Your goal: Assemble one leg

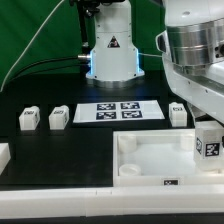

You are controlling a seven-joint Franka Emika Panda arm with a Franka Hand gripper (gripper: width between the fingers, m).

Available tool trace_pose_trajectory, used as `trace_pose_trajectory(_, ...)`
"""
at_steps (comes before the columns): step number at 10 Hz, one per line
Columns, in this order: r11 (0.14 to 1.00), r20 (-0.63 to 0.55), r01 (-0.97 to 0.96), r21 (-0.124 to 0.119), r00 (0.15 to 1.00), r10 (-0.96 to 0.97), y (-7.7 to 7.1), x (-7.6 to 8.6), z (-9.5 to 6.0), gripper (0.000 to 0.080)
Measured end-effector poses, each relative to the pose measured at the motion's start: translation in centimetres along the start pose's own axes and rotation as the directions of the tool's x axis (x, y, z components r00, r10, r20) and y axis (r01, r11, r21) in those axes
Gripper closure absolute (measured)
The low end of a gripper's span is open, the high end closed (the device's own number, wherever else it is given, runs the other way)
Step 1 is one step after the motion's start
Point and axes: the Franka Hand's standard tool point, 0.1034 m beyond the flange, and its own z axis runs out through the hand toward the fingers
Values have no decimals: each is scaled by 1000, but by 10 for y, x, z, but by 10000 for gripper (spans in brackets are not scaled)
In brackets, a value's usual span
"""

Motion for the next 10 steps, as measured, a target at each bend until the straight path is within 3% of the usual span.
trace_pose_trajectory(1,999,5,52,-12,999,-52,2,-1,0,158)
trace_pose_trajectory(2,971,15,236,-39,972,-235,6,0,1,158)
trace_pose_trajectory(3,911,33,404,-85,915,-403,9,0,0,151)
trace_pose_trajectory(6,664,68,734,-142,676,-734,9,3,0,150)
trace_pose_trajectory(7,564,77,813,-143,578,-813,9,5,0,150)
trace_pose_trajectory(10,266,108,957,-111,278,-955,7,8,0,150)
